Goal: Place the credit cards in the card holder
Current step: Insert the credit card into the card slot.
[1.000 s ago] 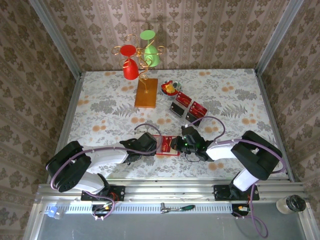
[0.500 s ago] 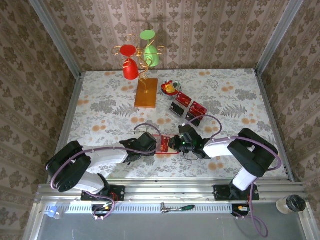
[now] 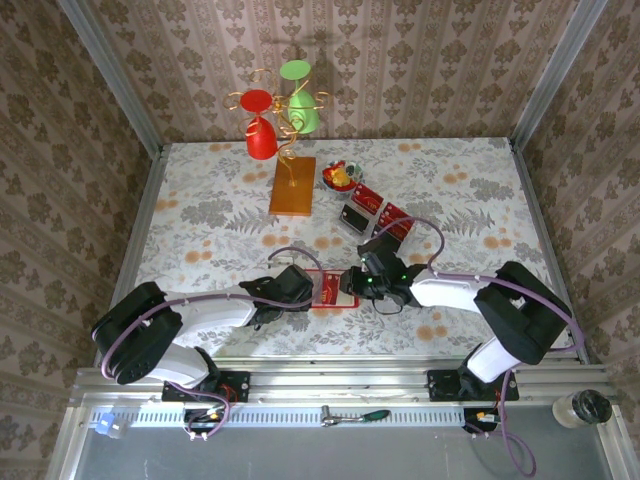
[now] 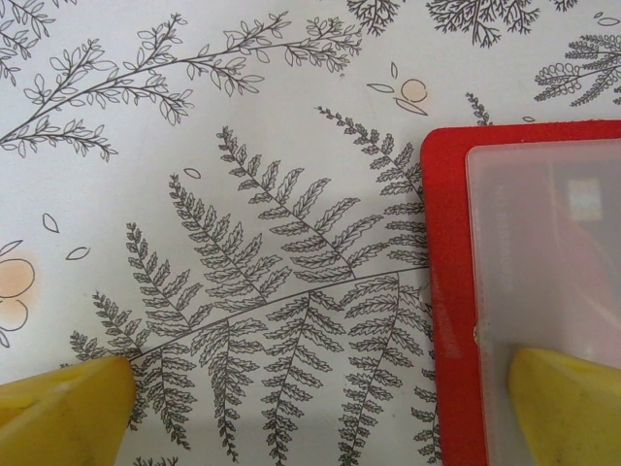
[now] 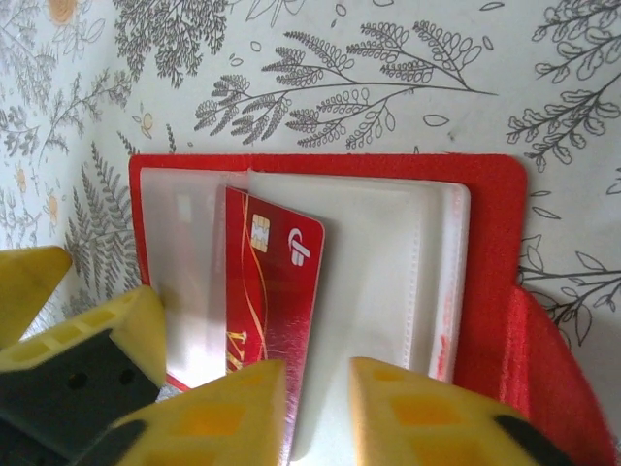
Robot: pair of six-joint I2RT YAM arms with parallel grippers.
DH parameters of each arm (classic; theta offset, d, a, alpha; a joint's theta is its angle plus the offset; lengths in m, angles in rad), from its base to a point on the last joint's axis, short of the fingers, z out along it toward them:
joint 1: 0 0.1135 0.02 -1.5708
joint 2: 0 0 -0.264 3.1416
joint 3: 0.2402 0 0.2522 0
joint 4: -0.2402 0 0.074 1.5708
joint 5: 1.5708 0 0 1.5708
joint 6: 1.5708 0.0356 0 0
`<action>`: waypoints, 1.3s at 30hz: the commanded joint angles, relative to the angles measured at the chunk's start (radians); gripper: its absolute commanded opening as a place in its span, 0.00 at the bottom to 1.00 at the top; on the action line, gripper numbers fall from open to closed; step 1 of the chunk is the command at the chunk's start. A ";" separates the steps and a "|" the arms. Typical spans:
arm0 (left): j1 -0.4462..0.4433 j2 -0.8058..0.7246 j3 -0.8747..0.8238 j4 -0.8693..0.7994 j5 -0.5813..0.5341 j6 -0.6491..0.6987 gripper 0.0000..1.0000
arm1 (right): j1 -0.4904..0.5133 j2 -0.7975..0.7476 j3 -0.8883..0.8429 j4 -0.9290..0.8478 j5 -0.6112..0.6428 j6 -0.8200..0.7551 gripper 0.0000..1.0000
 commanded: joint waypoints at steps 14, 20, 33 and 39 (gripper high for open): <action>-0.003 0.007 -0.025 -0.046 -0.013 -0.005 1.00 | 0.005 0.114 0.163 -0.136 -0.008 -0.112 0.06; -0.002 0.007 -0.025 -0.043 -0.013 -0.005 1.00 | 0.006 0.165 0.202 -0.144 -0.021 -0.122 0.06; -0.002 0.005 -0.023 -0.043 -0.010 -0.007 1.00 | 0.023 0.266 0.278 -0.161 -0.054 -0.126 0.04; -0.003 -0.001 -0.021 -0.050 -0.012 -0.005 1.00 | 0.028 0.240 0.292 -0.167 -0.069 -0.124 0.03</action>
